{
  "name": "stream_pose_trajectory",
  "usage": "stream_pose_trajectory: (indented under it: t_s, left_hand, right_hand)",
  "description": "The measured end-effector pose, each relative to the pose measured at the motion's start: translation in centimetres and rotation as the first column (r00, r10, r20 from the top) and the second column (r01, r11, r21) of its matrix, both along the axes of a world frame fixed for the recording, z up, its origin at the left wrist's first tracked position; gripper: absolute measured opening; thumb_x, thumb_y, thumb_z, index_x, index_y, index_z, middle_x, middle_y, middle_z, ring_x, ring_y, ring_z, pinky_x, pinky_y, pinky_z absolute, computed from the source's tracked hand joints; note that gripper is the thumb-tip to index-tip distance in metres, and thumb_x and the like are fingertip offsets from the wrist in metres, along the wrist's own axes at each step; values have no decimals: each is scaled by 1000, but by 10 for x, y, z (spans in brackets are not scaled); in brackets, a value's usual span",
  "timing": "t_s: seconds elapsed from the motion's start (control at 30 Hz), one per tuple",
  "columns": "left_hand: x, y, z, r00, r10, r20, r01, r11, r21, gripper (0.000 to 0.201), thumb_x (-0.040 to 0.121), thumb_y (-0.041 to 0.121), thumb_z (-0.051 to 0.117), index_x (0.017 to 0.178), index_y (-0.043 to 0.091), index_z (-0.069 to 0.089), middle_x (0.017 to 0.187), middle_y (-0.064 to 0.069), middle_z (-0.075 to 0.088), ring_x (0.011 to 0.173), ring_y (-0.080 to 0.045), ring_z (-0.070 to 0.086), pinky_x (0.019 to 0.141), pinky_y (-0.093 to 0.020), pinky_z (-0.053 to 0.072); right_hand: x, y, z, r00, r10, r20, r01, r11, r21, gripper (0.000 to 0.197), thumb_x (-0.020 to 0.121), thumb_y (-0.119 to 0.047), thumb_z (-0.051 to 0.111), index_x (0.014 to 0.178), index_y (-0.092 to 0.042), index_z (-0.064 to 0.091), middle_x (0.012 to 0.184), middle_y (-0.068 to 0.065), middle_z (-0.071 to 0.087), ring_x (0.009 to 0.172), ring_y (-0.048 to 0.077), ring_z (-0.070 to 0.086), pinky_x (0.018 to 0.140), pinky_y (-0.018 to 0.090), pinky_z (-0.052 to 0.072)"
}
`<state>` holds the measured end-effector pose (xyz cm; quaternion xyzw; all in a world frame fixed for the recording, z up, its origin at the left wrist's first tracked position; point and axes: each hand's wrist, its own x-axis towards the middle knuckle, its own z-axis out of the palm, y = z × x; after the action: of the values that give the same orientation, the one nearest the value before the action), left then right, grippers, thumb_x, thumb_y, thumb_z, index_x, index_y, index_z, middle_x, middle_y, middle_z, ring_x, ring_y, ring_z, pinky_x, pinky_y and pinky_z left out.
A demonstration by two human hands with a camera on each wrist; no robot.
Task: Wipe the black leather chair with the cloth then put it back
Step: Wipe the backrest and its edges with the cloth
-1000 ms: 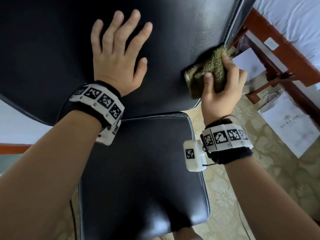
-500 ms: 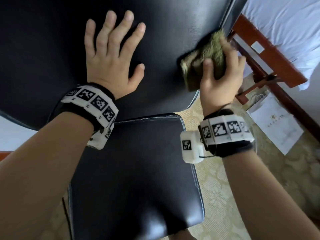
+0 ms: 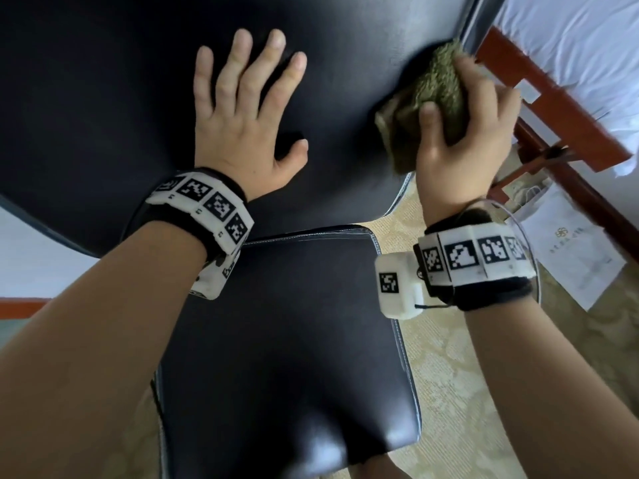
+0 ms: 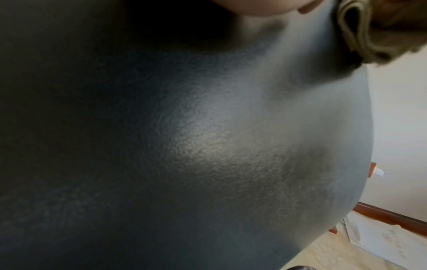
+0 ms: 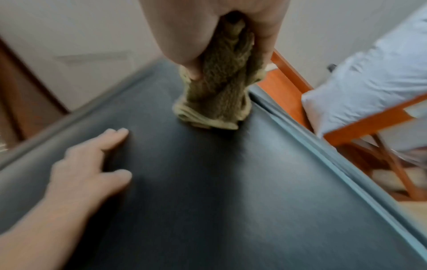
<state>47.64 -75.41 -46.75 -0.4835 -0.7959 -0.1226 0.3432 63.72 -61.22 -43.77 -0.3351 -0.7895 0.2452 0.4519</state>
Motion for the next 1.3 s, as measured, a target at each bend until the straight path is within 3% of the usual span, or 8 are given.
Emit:
stream_pose_trajectory:
  t_s: [0.1, 0.3, 0.5, 0.67, 0.83, 0.97, 1.17, 1.3]
  left_hand:
    - [3, 0, 1, 1000, 6, 22, -6, 1000, -8, 71, 76, 44, 56, 137, 15, 35, 140, -14, 43, 129, -29, 20, 104, -57, 20]
    - [3, 1, 0, 1000, 22, 18, -22, 1000, -12, 72, 76, 46, 57, 137, 14, 35, 141, -14, 41, 129, -30, 20, 105, -56, 18]
    - [6, 1, 4, 999, 19, 35, -17, 999, -36, 74, 74, 45, 59, 136, 13, 34, 140, -17, 43, 128, -30, 18, 103, -60, 21]
    - [8, 2, 6, 998, 43, 51, -42, 999, -33, 75, 74, 45, 57, 137, 13, 33, 140, -18, 43, 129, -31, 17, 103, -60, 20]
    - [14, 5, 6, 996, 53, 75, -51, 998, -34, 75, 74, 44, 58, 137, 12, 33, 140, -19, 43, 130, -44, 35, 104, -61, 20]
    - [20, 5, 7, 992, 66, 104, -64, 998, -30, 75, 74, 42, 59, 137, 6, 41, 142, -21, 40, 131, -45, 34, 105, -61, 16]
    - [21, 4, 5, 993, 59, 99, -55, 998, -37, 79, 72, 41, 57, 139, 4, 39, 145, -20, 36, 134, -45, 29, 107, -60, 12]
    - [22, 1, 5, 997, 52, 57, -50, 998, -33, 80, 71, 42, 55, 141, 5, 37, 147, -19, 34, 135, -43, 28, 108, -59, 13]
  right_hand:
    - [5, 2, -17, 1000, 1, 17, 1, 997, -78, 43, 83, -18, 55, 124, -9, 56, 104, 7, 44, 96, 9, 49, 89, 1, 30]
    - [41, -11, -46, 972, 61, 229, -13, 979, -202, 43, 78, -7, 62, 121, -10, 61, 105, 23, 50, 90, 11, 46, 82, -10, 20]
    - [17, 3, -3, 994, 52, 100, -52, 999, -2, 44, 80, -13, 59, 124, -8, 57, 103, 7, 38, 97, 10, 46, 89, -3, 26]
    - [7, 10, -12, 995, 77, 67, -75, 997, -32, 43, 82, -10, 56, 125, -6, 55, 108, 24, 47, 100, 19, 49, 93, -2, 24]
    - [23, 1, -40, 984, 91, 154, -71, 989, -129, 44, 82, -17, 54, 126, -13, 56, 107, 21, 47, 96, 30, 54, 93, 20, 36]
    - [28, -3, -44, 984, 66, 163, -48, 992, -113, 44, 81, -16, 56, 125, -14, 58, 108, 22, 48, 97, 33, 55, 88, 23, 37]
    - [19, 8, -36, 998, 52, -18, -51, 997, 51, 40, 85, -15, 57, 125, -8, 56, 104, 18, 45, 96, 13, 45, 90, 0, 26]
    - [12, 6, -51, 991, 23, -129, -15, 998, 57, 40, 88, -14, 57, 127, -4, 53, 104, 20, 45, 95, 13, 46, 92, -2, 25]
